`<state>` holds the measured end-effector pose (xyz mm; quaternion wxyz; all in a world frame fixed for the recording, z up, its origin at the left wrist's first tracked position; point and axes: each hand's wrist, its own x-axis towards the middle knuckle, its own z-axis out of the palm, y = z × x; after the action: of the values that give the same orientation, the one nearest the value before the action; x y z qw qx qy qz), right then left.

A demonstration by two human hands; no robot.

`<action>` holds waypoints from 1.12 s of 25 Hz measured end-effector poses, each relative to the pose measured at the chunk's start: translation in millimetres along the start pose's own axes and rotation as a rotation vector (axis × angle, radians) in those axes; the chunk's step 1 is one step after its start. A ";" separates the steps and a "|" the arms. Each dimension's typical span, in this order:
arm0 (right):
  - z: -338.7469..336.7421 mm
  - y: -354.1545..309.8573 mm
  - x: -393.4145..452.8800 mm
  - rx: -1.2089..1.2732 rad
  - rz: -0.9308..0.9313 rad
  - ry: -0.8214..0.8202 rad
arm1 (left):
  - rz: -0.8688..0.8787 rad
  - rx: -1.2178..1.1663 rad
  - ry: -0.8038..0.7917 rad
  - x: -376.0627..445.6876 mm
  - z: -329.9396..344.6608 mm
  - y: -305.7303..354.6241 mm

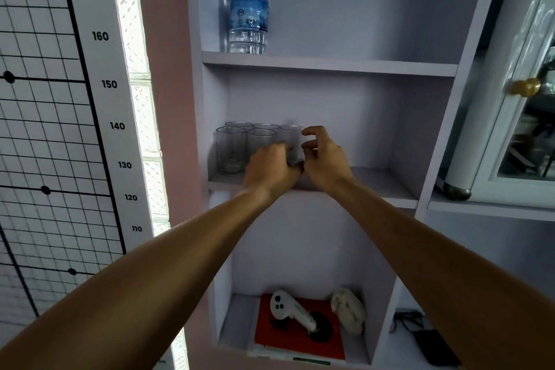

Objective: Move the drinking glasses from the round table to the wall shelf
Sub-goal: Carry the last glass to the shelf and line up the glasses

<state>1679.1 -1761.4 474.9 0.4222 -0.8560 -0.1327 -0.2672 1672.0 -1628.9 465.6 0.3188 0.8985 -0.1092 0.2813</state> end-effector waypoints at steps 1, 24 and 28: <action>0.8 0.4 0.9 0.005 0.000 0.005 | 0.015 0.007 -0.008 -0.1 -1.9 -0.5; 5.6 -15.0 -13.8 0.059 -0.180 -0.036 | 0.188 -0.043 0.245 -16.2 -21.2 -36.7; -23.1 8.1 -16.1 0.023 -0.130 0.052 | 0.212 -0.084 0.192 -10.2 1.0 -4.8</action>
<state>1661.6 -1784.7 472.0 0.4171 -0.8334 -0.1803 -0.3147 1665.9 -1625.6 456.6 0.3334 0.8369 -0.1840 0.3932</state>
